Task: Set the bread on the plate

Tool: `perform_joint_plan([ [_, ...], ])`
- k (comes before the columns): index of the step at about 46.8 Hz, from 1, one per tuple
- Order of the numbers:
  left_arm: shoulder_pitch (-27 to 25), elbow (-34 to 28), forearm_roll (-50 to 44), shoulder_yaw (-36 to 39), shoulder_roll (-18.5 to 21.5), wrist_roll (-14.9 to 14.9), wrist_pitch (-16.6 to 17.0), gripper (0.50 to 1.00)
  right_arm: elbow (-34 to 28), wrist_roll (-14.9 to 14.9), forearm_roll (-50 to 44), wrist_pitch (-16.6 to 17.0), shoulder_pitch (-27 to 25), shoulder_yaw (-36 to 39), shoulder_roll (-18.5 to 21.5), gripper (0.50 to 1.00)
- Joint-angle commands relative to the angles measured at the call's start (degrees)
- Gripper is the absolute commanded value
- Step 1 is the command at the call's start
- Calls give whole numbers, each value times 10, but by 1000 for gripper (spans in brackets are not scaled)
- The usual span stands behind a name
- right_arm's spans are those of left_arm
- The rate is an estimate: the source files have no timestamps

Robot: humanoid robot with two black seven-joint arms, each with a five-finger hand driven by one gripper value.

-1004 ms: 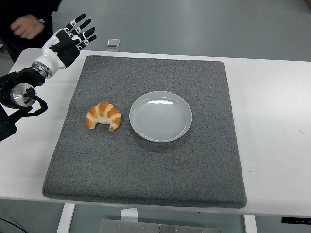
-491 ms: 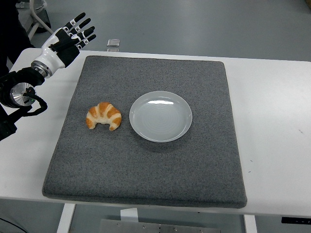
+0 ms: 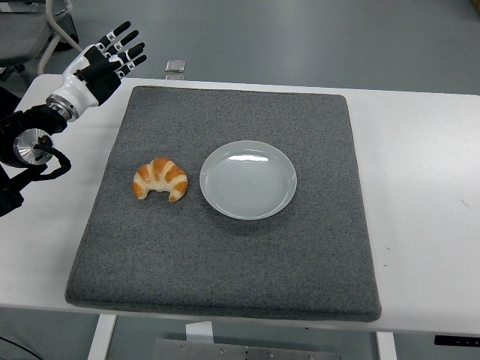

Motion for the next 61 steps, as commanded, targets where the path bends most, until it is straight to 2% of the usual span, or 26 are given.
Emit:
perform_joint_plan([
  [1, -4, -42, 0, 4, 24, 2, 22, 988, 0, 0, 0, 1, 0, 0, 0, 930],
  [11, -39, -231, 0, 3, 123, 3, 136, 988, 0, 0, 0, 1, 0, 0, 0, 930],
  [18, -68, -337, 3, 27, 184, 14, 172, 988, 0, 0, 0, 1, 0, 0, 0, 930],
  [23, -147, -367, 24, 108, 218, 44, 174, 988, 0, 0, -1, 0, -1, 0, 0, 930],
  [31, -301, -369, 119, 285, 232, 47, 170, 988, 0, 0, -1, 1, -1, 0, 0, 930],
  [37, -376, -385, 220, 381, 233, 48, 166, 988, 0, 0, -1, 2, -1, -1, 0, 930],
  [44, -419, -415, 304, 456, 240, 51, 166, 988, 0, 0, -1, 1, -1, -1, 0, 930],
  [52, -454, -429, 317, 537, 241, 65, 167, 988, 1, 0, -1, 2, -1, -1, 0, 930],
  [61, -450, -435, 409, 564, 244, 60, 169, 988, 1, 0, -1, 3, -1, 0, 0, 930],
])
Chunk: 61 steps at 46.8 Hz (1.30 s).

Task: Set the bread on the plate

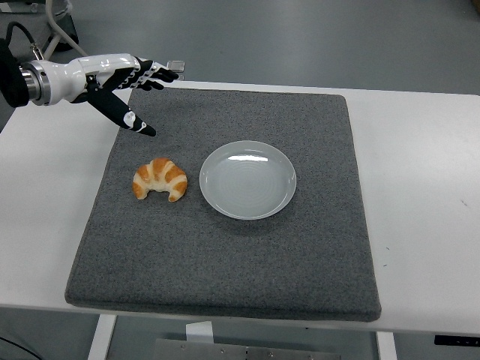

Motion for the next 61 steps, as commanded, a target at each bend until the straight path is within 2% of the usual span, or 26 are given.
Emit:
perform_joint_plan([
  [1, 5, -1, 39, 0, 6, -7, 3, 988, 0, 0, 0, 1, 0, 1, 0, 930],
  [8, 42, 0, 54, -11, 8, -34, 12, 988, 1, 0, 0, 1, 0, 1, 0, 930],
  [14, 97, 1, 100, -29, 5, -54, 49, 988, 1, 0, 0, 1, 0, 1, 0, 930],
  [19, 157, 14, 151, -67, 1, -58, 72, 988, 0, -1, 0, 0, 0, 1, 0, 930],
  [26, 234, 51, 179, -132, -15, -61, 75, 988, 0, -1, 0, -1, 0, 1, 0, 930],
  [33, 291, 98, 186, -169, -50, -82, 76, 988, 0, -1, 0, -1, 0, 1, 0, 930],
  [40, 307, 107, 186, -174, -66, -88, 80, 988, 0, -1, 0, -2, 0, 1, 0, 930],
  [43, 313, 108, 187, -174, -72, -101, 83, 988, 0, -1, 0, -2, 0, 1, 0, 930],
  [53, 331, 139, 188, -173, -102, -125, 118, 988, -1, -1, 0, -2, 0, 1, 0, 930],
  [61, 350, 169, 196, -173, -123, -147, 128, 986, -3, -1, 0, -2, 0, 1, 0, 930],
])
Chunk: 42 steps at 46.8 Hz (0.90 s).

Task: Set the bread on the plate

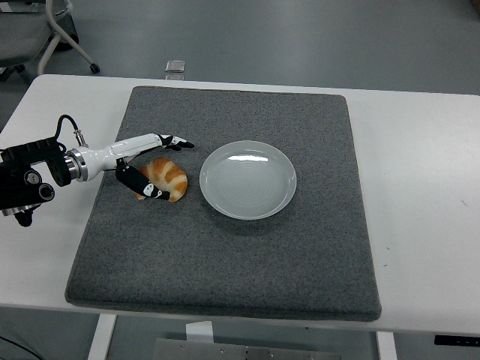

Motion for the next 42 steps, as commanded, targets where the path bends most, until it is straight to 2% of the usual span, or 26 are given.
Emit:
perform_joint_plan([
  [1, 7, 7, 3, 0, -5, -7, 5, 986, -1, 0, 0, 1, 0, 0, 0, 930],
  [8, 12, 8, 3, -1, -5, -8, 8, 975, -2, 0, 0, 0, 0, 0, 0, 930],
  [15, 16, 10, 3, -1, -5, -8, 10, 936, -3, 0, 0, 0, 0, 0, 0, 930],
  [19, 17, 13, 3, -1, -5, -8, 11, 883, -3, 0, 0, 0, 0, 0, 0, 930],
  [25, 17, 13, 3, 0, -5, -11, 11, 748, -3, 0, 0, 0, 0, 0, 0, 930],
  [32, 15, 13, 3, -1, -5, -12, 11, 506, -4, 0, 0, 0, 0, 0, 0, 930],
  [42, 7, 15, 3, -18, -1, -25, 26, 500, -4, 0, 0, 0, 0, 0, 0, 930],
])
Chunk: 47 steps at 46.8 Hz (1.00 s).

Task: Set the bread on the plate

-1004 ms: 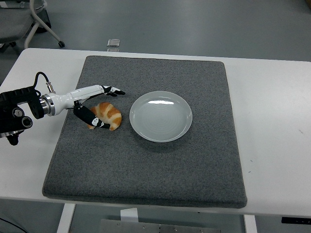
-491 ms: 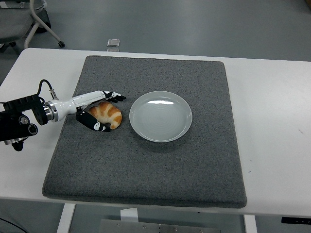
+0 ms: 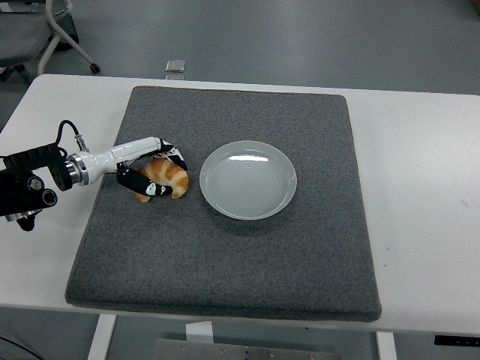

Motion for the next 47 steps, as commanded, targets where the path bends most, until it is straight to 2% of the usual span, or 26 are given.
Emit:
perform_joint_plan([
  [1, -2, 3, 0, -12, 2, -4, 6, 500, 1, 0, 0, 1, 0, 1, 0, 930],
  [6, -3, 4, 0, -18, 4, -13, 6, 500, 1, 0, 0, 1, 0, 0, 0, 930],
  [20, -3, 5, -1, -21, 12, -13, 8, 500, 1, 0, 0, 1, 0, 0, 0, 930],
  [36, -29, 50, -12, -60, 55, -12, 6, 500, 1, 0, 0, 1, -1, 0, 0, 930],
  [42, -53, 82, -11, -74, 78, -12, -9, 500, 1, 0, 0, 2, 0, 0, 0, 930],
  [47, -87, 116, -11, -74, 83, -12, -48, 500, 1, 0, 0, 2, -1, 0, 0, 930],
])
